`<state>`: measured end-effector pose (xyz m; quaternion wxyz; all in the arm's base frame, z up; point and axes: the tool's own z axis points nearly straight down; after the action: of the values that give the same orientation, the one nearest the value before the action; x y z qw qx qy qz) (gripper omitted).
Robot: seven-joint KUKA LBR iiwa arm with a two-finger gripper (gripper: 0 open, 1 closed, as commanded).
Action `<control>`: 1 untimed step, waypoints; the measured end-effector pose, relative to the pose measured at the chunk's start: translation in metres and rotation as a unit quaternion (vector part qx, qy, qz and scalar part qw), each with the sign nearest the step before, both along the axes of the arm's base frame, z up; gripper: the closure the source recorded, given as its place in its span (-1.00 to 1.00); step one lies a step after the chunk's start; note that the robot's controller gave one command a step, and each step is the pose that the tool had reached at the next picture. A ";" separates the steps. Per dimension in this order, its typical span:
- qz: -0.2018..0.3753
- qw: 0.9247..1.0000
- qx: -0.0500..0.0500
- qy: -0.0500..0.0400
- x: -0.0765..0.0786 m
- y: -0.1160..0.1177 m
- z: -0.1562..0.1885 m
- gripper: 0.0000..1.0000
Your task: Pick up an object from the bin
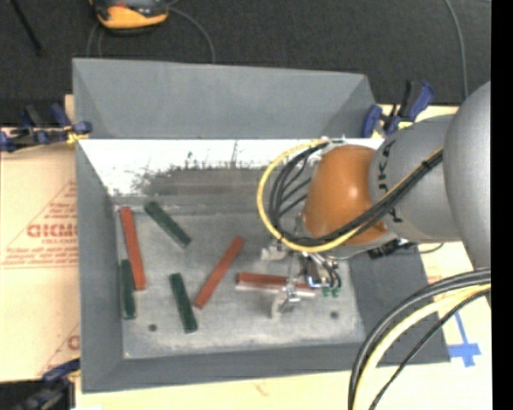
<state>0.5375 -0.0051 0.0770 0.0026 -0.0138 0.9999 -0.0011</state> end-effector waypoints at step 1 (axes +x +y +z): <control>-0.091 0.996 0.001 0.004 -0.013 0.002 0.003 1.00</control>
Offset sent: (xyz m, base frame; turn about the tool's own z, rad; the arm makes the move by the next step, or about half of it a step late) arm 0.0000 0.0000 0.0000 0.0000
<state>0.5245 -0.0031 0.0803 -0.0015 0.0770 0.9970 0.0001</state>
